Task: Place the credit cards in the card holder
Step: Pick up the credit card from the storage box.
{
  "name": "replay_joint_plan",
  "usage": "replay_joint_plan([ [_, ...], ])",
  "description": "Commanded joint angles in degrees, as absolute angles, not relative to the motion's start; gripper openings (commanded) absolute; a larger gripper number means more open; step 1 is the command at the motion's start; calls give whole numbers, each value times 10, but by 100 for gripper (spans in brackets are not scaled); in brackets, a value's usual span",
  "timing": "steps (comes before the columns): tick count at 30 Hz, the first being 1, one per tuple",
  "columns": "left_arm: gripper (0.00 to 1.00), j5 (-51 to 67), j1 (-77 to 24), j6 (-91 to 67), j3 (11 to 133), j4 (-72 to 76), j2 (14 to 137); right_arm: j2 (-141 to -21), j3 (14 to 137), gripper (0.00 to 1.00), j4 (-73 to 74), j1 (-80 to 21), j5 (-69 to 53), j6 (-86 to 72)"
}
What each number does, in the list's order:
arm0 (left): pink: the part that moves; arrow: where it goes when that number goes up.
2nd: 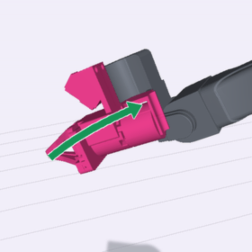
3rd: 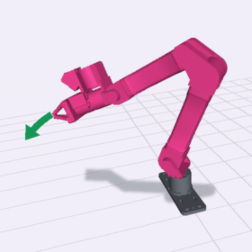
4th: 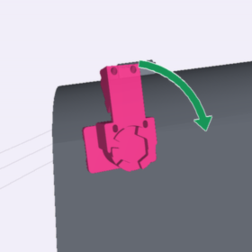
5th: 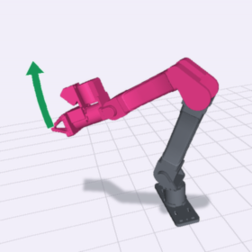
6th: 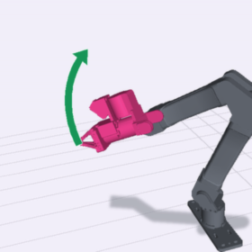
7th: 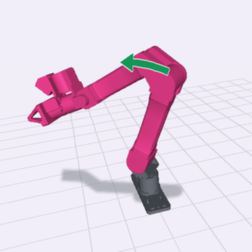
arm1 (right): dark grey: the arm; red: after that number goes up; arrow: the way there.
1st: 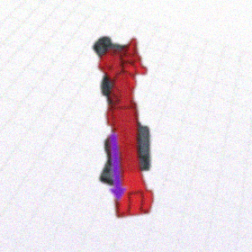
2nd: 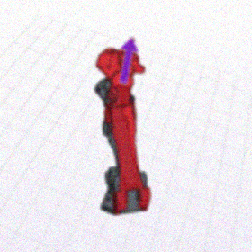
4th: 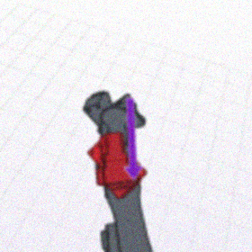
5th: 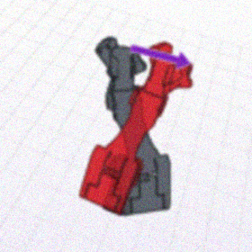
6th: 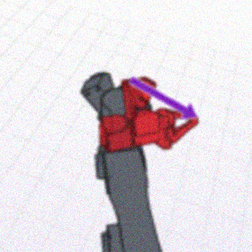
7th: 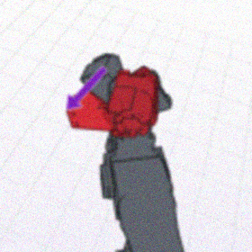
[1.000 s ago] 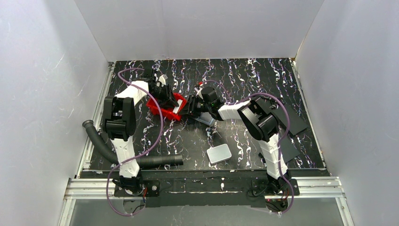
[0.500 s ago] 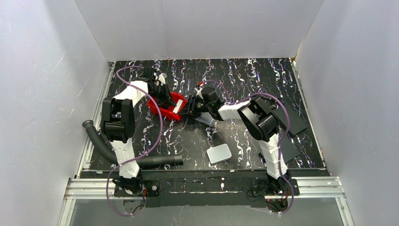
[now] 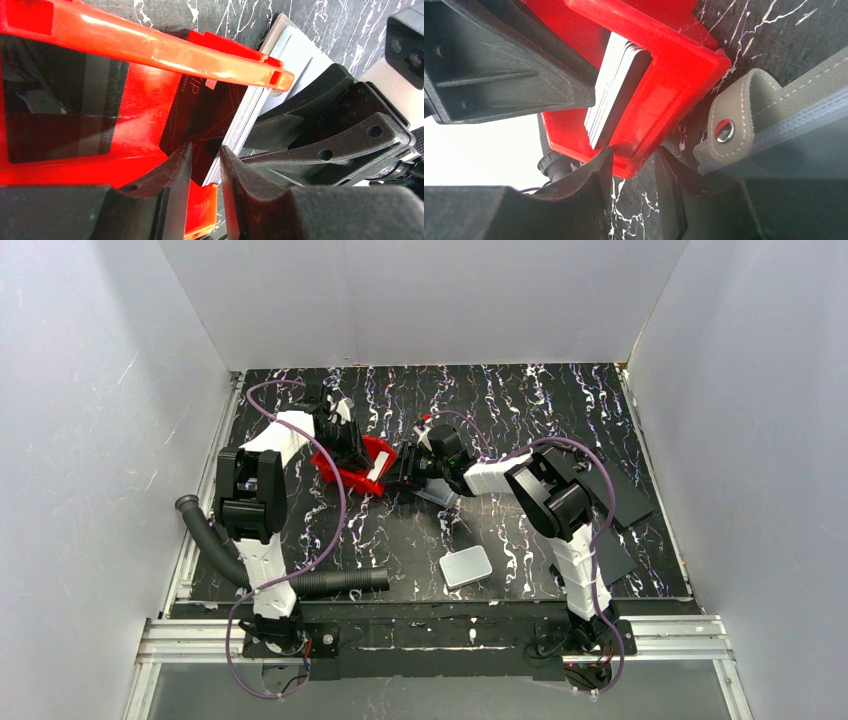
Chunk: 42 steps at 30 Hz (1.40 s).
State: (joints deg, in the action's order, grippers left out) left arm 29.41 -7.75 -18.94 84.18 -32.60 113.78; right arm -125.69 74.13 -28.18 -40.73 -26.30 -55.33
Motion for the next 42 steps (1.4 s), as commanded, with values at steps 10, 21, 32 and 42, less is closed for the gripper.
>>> replay_joint_plan([
  [10, 32, 309, -58, -186, 847, -341, 1124, -1247, 741, 44, -328, -407, -271, -555],
  [21, 36, 320, -54, -194, 844, -333, 1127, -1246, 740, 44, -331, -407, -273, -556],
  [32, 29, 302, -55, -202, 849, -335, 1142, -1248, 743, 43, -334, -407, -272, -560],
  [42, 26, 271, -55, -201, 859, -348, 1149, -1248, 744, 43, -333, -407, -276, -560],
])
